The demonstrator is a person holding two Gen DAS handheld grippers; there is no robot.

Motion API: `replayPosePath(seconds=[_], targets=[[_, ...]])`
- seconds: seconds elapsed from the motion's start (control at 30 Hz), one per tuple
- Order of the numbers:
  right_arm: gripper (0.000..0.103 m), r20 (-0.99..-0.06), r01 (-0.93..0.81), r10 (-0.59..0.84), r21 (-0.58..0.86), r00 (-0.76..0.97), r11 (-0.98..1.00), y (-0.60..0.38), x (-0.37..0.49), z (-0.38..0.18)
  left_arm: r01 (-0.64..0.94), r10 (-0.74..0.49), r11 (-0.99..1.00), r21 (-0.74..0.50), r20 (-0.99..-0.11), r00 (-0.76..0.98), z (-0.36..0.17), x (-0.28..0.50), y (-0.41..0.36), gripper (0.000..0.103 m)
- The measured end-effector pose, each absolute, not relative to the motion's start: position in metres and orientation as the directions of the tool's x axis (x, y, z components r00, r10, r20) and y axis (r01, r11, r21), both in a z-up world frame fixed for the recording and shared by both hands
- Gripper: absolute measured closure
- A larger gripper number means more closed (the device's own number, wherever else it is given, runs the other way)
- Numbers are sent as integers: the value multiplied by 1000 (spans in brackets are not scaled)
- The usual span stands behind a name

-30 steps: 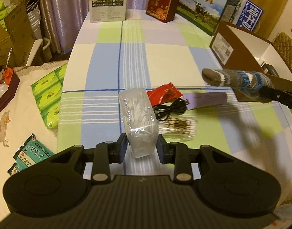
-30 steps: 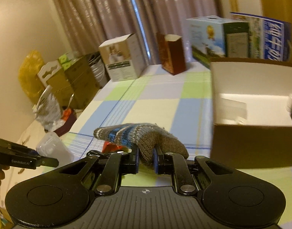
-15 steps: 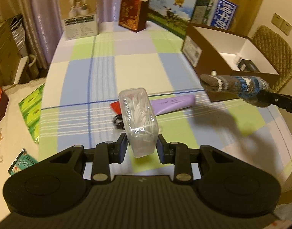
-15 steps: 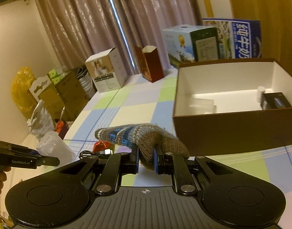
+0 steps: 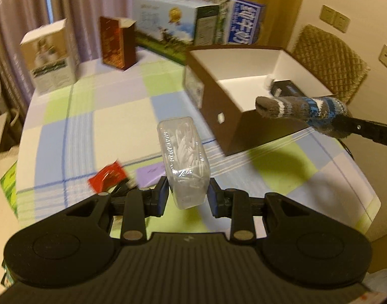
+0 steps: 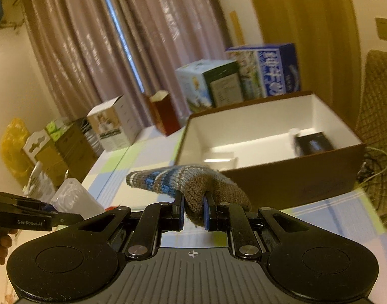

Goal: Organize objects
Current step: 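Carry the tissue pack and sock into the cardboard box and open both grippers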

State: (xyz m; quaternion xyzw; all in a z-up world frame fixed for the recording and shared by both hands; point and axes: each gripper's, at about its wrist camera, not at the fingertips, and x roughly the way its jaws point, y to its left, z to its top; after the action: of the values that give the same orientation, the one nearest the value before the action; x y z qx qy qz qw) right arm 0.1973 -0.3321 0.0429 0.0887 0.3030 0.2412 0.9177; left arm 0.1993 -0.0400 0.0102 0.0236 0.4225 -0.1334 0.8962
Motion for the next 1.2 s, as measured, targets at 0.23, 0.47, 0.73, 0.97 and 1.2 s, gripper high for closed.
replayPosePath(seconds=[0.23, 0.47, 0.73, 0.97, 1.2], targets=[[92, -484, -376, 482, 303, 731, 875, -363, 213, 57, 323, -250, 945, -44, -734, 632, 26, 220, -86, 76], [92, -461, -384, 484, 299, 744, 874, -381, 236, 66, 369, -280, 929, -26, -703, 654, 42, 243, -126, 76], [92, -441, -380, 486, 311, 754, 871, -396, 268, 72, 385, -286, 923, -10, -687, 668, 51, 274, -159, 76], [92, -446, -332, 483, 376, 753, 865, -408, 301, 71, 396, -287, 918, -1, -689, 666, 51, 303, -181, 75], [92, -481, -190, 493, 549, 725, 814, -423, 345, 57, 407, -296, 913, -8, -700, 650, 43, 336, -202, 75]])
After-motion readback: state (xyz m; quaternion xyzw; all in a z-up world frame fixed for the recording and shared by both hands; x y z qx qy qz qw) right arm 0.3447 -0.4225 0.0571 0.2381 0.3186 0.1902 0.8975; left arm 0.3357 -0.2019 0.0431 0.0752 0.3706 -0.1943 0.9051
